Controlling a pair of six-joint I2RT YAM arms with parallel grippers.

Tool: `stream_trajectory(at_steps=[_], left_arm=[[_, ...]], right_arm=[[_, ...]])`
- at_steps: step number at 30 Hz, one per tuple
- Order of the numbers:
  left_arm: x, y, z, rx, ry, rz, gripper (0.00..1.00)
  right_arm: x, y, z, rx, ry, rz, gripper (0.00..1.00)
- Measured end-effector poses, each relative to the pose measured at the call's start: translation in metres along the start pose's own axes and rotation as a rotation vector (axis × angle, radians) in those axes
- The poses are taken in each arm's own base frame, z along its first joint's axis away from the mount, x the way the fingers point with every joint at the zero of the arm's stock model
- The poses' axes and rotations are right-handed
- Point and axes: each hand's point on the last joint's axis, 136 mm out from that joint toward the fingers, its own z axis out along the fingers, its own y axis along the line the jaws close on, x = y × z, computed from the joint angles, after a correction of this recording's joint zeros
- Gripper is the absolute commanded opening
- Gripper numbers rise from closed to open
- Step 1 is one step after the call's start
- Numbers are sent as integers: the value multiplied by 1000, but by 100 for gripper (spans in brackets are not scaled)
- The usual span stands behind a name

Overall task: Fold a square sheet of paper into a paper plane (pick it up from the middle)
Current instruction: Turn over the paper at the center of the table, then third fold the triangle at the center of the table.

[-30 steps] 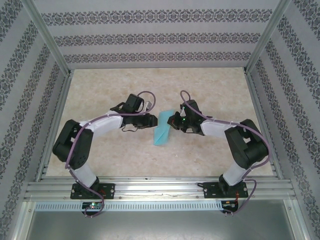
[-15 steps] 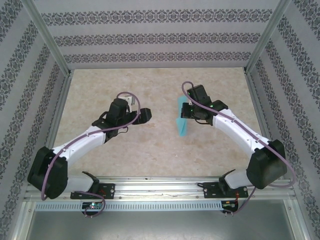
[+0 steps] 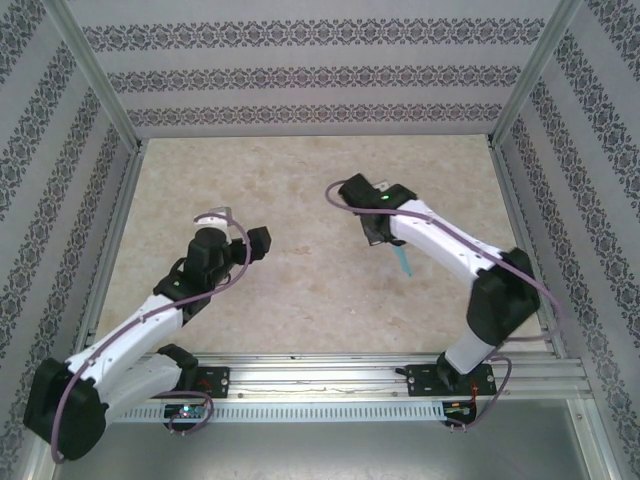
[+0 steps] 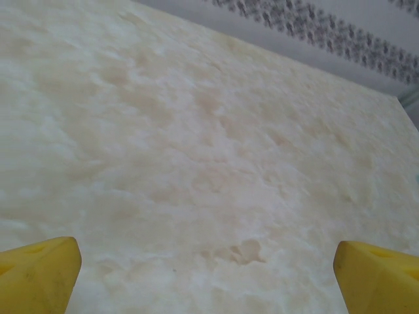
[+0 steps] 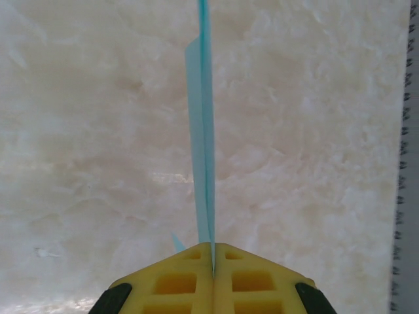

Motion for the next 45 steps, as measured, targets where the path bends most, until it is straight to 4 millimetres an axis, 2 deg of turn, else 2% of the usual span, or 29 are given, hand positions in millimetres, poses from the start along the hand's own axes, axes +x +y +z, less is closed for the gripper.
stream_trajectory(at_steps=[4, 8, 13, 15, 16, 18, 19, 20, 23, 25, 27, 30, 32, 34, 36, 38, 41, 43, 45], left_arm=[[-21, 13, -21, -57, -110, -16, 100], [-36, 21, -39, -86, -180, -31, 100], [-32, 31, -43, -146, -151, -17, 99], [-31, 32, -42, -158, -135, -11, 99], [-31, 32, -42, -160, -130, -9, 98], [-30, 32, -41, -164, -122, -7, 96], [-29, 31, -40, -161, -114, -5, 94], [-28, 29, -38, -155, -104, -2, 92], [-23, 22, -31, -130, -61, 6, 90], [-19, 16, -25, -108, -23, 10, 88], [-14, 9, -17, -83, 20, 14, 84], [-5, -5, -1, -39, 101, 20, 81], [4, -15, 10, -4, 168, 19, 76], [15, -25, 22, 31, 238, 13, 73], [29, -37, 35, 77, 325, -6, 65], [43, -46, 47, 110, 407, -38, 53], [68, -56, 63, 147, 529, -92, 51], [84, -59, 68, 160, 600, -137, 46], [101, -60, 73, 162, 671, -182, 45]], right_arm=[[-4, 39, 18, 64, 39, -119, 0], [-13, 89, 26, 42, 48, -193, 0], [-26, 157, 28, -86, 64, -205, 0], [-26, 178, 26, -163, 81, -196, 1], [-26, 187, 24, -206, 90, -191, 6], [-27, 200, 18, -281, 105, -174, 24], [-29, 206, 14, -321, 108, -163, 37], [-31, 212, 10, -364, 111, -153, 43], [-37, 228, -1, -500, 115, -106, 48], [-36, 233, -6, -605, 125, -53, 50], [-32, 225, -11, -705, 140, 16, 50], [-31, 193, -14, -832, 133, 172, 49], [-32, 164, -11, -918, 109, 304, 44], [-28, 142, -1, -993, 98, 419, 34], [-18, 125, 22, -1047, 119, 545, 26], [2, 120, 43, -1072, 170, 624, 21], [28, 127, 57, -1104, 253, 670, 14], [30, 133, 56, -1135, 269, 670, 10], [24, 135, 53, -1165, 254, 672, 9]])
